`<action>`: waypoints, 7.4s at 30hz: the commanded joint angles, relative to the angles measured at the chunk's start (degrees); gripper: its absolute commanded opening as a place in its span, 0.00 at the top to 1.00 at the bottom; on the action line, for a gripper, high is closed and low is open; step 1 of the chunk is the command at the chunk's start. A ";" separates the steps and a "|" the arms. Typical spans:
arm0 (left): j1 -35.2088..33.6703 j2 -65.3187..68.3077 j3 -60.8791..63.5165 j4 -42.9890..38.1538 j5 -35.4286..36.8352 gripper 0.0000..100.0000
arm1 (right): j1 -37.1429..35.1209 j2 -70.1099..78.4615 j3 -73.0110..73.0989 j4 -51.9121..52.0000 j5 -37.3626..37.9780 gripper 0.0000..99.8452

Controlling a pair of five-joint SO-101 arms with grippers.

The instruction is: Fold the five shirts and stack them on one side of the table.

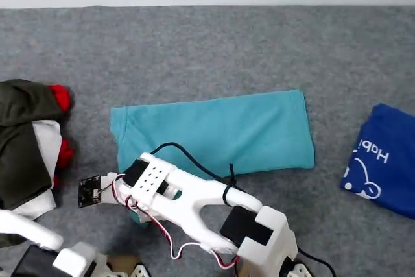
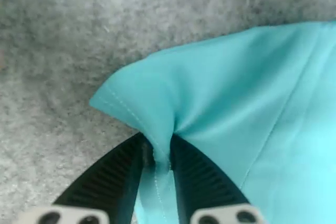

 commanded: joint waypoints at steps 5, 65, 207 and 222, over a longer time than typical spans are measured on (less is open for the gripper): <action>-0.79 -0.70 -1.98 -0.79 -0.70 1.00 | 1.54 1.01 -7.30 6.11 0.26 0.99; 10.81 -12.40 -1.98 10.02 -0.70 1.00 | 54.02 13.23 -56.79 36.00 -15.91 0.86; 23.56 -30.68 14.90 10.20 -1.49 1.00 | 26.33 18.51 -72.79 34.42 -12.22 0.79; 23.56 -30.68 14.90 10.29 -1.58 1.00 | 36.97 27.30 -72.70 35.30 -12.31 0.79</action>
